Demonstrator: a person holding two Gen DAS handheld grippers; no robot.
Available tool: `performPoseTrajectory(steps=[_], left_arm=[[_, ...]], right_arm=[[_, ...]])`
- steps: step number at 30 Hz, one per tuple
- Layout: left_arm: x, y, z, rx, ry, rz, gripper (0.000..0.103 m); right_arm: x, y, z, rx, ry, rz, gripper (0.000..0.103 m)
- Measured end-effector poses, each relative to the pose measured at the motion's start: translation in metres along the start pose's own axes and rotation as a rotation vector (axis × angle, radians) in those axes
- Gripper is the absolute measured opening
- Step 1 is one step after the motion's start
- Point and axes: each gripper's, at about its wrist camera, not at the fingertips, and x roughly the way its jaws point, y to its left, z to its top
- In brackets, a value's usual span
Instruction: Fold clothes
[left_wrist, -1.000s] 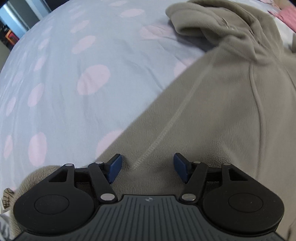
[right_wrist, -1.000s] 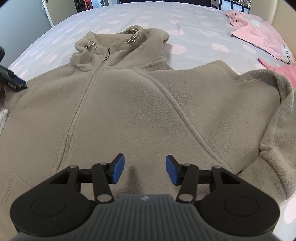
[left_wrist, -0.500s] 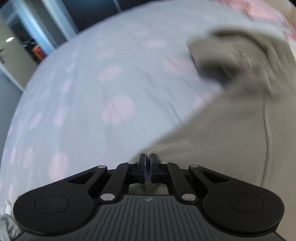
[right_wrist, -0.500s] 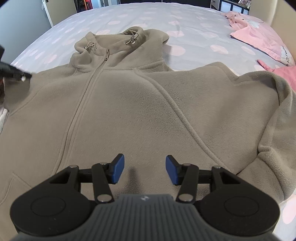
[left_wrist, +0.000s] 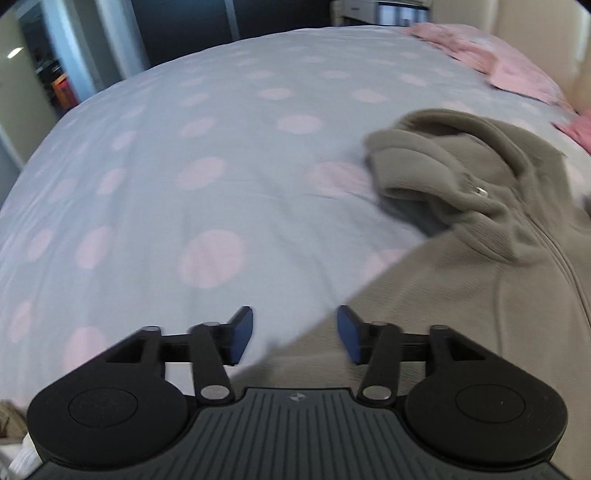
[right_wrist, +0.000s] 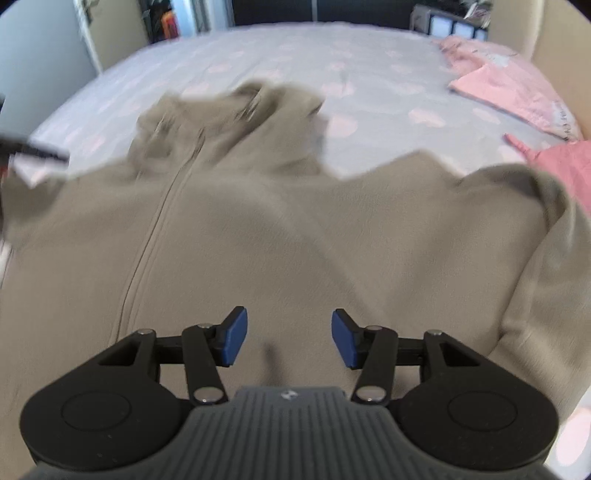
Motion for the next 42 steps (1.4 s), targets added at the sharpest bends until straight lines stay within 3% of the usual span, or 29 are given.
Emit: performPoseTrajectory(steps=[5, 10, 13, 15, 18, 20, 24, 28, 34, 42], left_arm=[[0.014, -0.025, 0.006, 0.048, -0.004, -0.045, 0.054], [0.042, -0.049, 0.013, 0.072, 0.034, -0.066, 0.056], [0.059, -0.063, 0.008, 0.093, 0.094, -0.054, 0.048], [0.064, -0.067, 0.006, 0.065, 0.089, -0.036, 0.045], [0.066, -0.072, 0.006, 0.057, 0.077, -0.007, 0.044], [0.064, -0.074, 0.005, 0.054, 0.067, 0.005, 0.044], [0.042, -0.073, 0.001, 0.027, -0.024, 0.009, 0.043], [0.009, -0.077, -0.009, -0.006, -0.076, -0.004, 0.043], [-0.044, -0.092, -0.036, 0.013, -0.042, -0.017, 0.045], [-0.116, -0.095, -0.085, -0.038, 0.009, -0.038, 0.047]], right_arm=[[0.01, -0.039, 0.045, 0.067, -0.109, -0.053, 0.06], [0.034, -0.049, 0.107, 0.021, -0.145, -0.077, 0.06], [0.042, -0.071, 0.126, 0.029, -0.126, -0.197, 0.06], [0.043, -0.094, 0.131, 0.054, -0.103, -0.281, 0.06], [0.025, -0.13, 0.113, 0.126, -0.072, -0.345, 0.062], [0.006, -0.144, 0.093, 0.145, -0.071, -0.376, 0.069], [-0.035, -0.15, 0.047, 0.185, -0.072, -0.407, 0.071], [-0.065, -0.135, 0.002, 0.232, -0.083, -0.414, 0.074], [-0.087, -0.109, -0.048, 0.358, -0.078, -0.385, 0.077], [-0.051, -0.066, -0.07, 0.432, -0.075, -0.401, 0.08]])
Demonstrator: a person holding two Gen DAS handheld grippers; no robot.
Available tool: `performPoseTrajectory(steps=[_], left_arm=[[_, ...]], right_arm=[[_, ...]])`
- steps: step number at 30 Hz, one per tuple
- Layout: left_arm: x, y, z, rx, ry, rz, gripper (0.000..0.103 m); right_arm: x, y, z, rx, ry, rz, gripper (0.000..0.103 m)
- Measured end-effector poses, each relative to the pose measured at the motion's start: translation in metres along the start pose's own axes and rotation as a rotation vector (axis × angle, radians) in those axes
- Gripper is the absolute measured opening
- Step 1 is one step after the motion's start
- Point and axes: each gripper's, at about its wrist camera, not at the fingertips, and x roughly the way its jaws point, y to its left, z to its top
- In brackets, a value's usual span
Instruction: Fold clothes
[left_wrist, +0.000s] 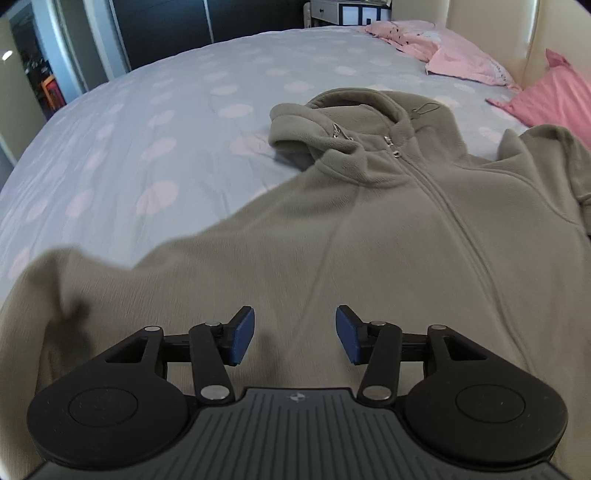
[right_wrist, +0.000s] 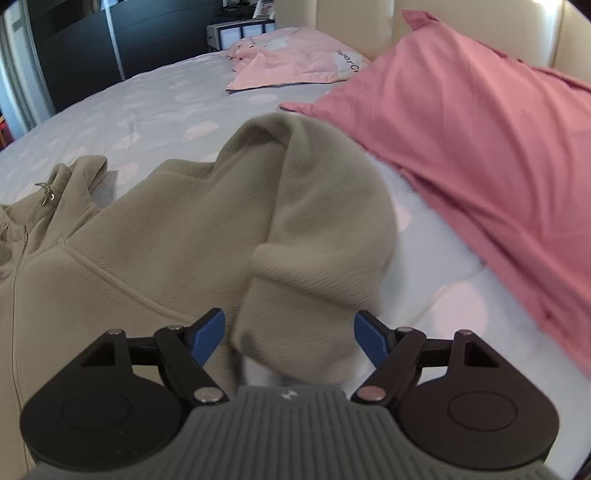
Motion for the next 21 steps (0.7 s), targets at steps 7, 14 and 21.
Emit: performPoseTrajectory(steps=[7, 14, 21], left_arm=[[-0.044, 0.021, -0.037, -0.158, -0.045, -0.006, 0.049], [-0.054, 0.024, -0.042, -0.184, -0.058, -0.011, 0.049], [-0.061, 0.007, -0.042, -0.145, -0.07, -0.065, 0.049]], right_arm=[[0.039, 0.009, -0.006, -0.013, -0.028, -0.138, 0.065], [-0.001, -0.026, 0.004, 0.048, -0.034, -0.078, 0.017], [-0.083, -0.096, 0.06, 0.062, -0.074, -0.058, 0.016]])
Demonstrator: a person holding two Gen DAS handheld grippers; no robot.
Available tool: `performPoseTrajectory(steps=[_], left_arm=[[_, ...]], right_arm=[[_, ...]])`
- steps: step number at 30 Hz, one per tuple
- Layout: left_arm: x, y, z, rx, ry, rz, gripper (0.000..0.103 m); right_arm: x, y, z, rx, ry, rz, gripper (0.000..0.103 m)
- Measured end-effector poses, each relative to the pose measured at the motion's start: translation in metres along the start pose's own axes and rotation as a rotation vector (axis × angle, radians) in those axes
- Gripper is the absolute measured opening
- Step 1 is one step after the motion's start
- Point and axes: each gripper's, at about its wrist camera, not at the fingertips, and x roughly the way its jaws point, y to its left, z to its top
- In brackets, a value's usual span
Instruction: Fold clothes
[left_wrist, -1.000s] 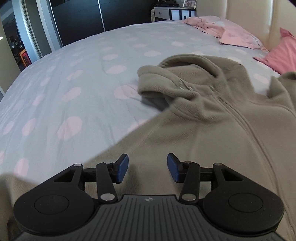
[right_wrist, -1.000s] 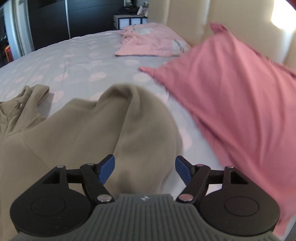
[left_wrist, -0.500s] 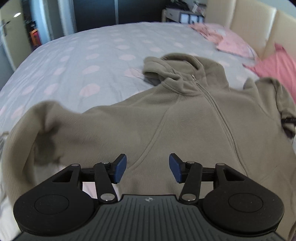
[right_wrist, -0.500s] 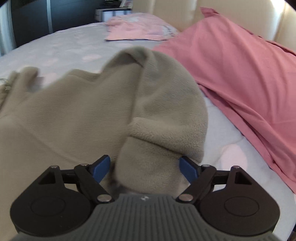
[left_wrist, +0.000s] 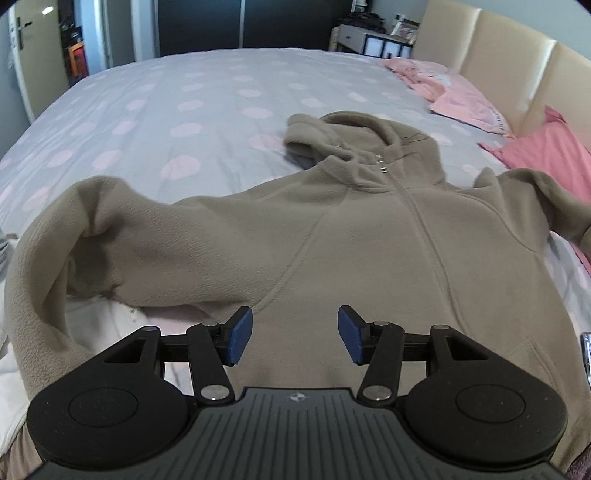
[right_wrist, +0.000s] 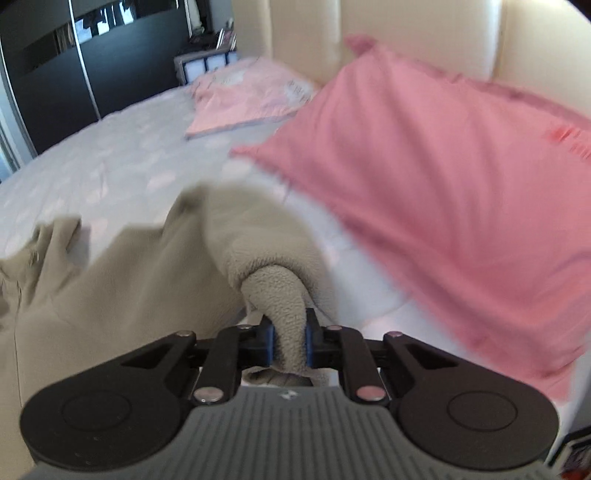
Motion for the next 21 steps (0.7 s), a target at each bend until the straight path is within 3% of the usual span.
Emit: performPoseTrajectory(steps=[4, 9, 15, 21], left_arm=[[-0.003, -0.007, 0.0, 0.025, -0.006, -0.001, 0.049], [-0.001, -0.009, 0.002, 0.01, -0.011, 0.009, 0.049], [0.014, -0.011, -0.002, 0.049, 0.016, 0.051, 0.049], [0.035, 0.0, -0.006, 0.028, 0.068, 0.094, 0.049]], right_arm=[[-0.037, -0.035, 0.045, -0.021, -0.035, -0.061, 0.015], [-0.053, -0.065, 0.093, -0.023, -0.105, -0.197, 0.015], [-0.002, -0.082, 0.124, -0.016, -0.08, -0.313, 0.015], [0.066, -0.092, 0.126, -0.037, -0.023, -0.397, 0.015]])
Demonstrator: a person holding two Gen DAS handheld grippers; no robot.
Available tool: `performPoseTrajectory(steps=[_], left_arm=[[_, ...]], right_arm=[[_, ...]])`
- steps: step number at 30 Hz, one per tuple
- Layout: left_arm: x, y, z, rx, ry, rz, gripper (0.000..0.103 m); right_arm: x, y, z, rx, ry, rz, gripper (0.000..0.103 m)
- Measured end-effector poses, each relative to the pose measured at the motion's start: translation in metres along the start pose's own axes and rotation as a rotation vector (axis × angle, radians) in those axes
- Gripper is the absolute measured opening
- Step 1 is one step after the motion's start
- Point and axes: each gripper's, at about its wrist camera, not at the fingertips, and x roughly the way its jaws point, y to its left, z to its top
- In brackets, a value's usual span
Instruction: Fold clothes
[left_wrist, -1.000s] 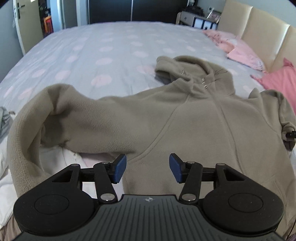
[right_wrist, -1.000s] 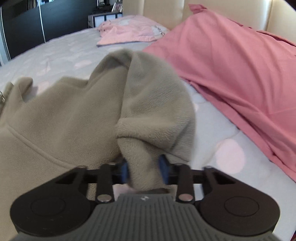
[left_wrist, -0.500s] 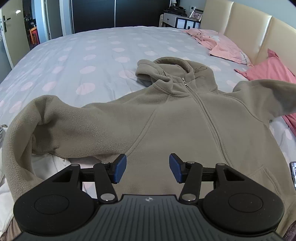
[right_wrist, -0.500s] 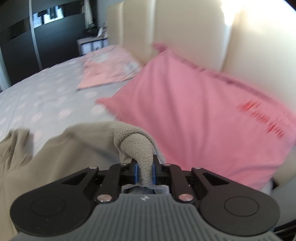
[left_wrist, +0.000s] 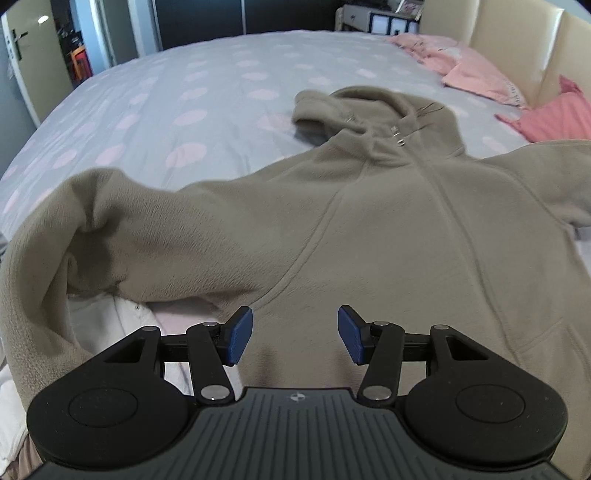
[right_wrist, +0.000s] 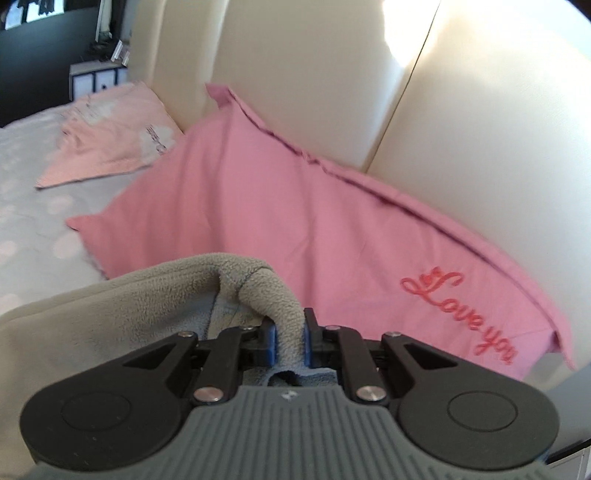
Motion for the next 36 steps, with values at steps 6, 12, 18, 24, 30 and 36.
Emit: performPoseTrajectory(steps=[6, 12, 18, 24, 30, 36], left_arm=[[0.015, 0.005, 0.007, -0.025, 0.024, -0.003, 0.049], [0.019, 0.001, 0.008, 0.003, 0.031, -0.029, 0.049], [0.011, -0.005, 0.004, 0.051, 0.032, -0.038, 0.049], [0.008, -0.007, 0.003, 0.061, 0.024, -0.038, 0.051], [0.014, 0.006, 0.005, 0.013, 0.032, 0.001, 0.051], [0.015, 0.028, 0.004, -0.032, 0.034, 0.064, 0.051]], right_arm=[[0.035, 0.015, -0.01, -0.038, 0.039, 0.02, 0.029], [0.023, -0.005, -0.011, 0.013, -0.03, 0.003, 0.045], [-0.005, -0.015, -0.028, 0.028, -0.089, 0.171, 0.052], [0.006, 0.019, -0.053, -0.165, -0.086, 0.228, 0.061], [0.048, 0.031, -0.056, -0.212, 0.031, 0.138, 0.023], [0.056, 0.003, -0.051, -0.112, 0.079, 0.05, 0.017]])
